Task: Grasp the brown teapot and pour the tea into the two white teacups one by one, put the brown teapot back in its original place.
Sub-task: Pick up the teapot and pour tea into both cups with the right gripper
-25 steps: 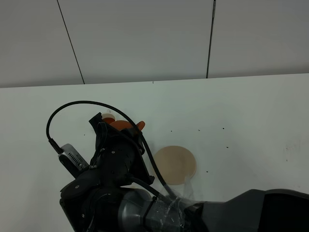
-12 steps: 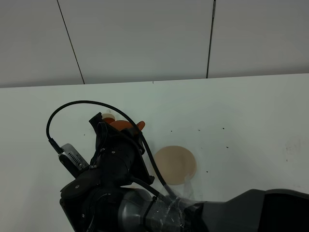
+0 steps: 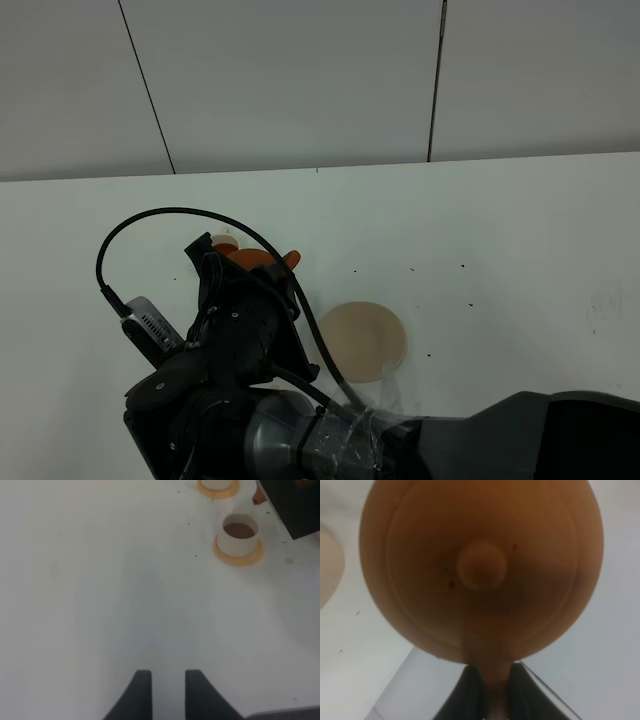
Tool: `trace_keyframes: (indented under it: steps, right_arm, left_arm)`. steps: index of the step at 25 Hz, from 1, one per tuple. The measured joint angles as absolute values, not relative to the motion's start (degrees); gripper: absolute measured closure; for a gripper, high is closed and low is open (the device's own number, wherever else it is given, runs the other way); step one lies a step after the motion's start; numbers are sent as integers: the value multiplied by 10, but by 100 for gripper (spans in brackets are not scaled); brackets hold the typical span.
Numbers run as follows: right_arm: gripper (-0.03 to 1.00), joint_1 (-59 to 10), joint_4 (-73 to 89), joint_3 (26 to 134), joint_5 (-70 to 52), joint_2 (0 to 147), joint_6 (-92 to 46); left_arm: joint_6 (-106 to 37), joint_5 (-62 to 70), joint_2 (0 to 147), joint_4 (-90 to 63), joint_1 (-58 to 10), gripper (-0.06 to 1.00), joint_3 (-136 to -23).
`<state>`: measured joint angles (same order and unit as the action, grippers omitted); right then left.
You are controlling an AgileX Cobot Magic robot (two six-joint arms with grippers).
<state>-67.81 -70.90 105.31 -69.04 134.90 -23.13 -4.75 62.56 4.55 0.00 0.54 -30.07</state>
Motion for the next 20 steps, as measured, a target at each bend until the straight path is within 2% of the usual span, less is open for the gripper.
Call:
trace_keyframes:
  steps: [20]
  right_arm:
    - [87,-678,-691,1053,-690,1349,-215]
  left_arm:
    - [-48,626,45,0,5,71,-301]
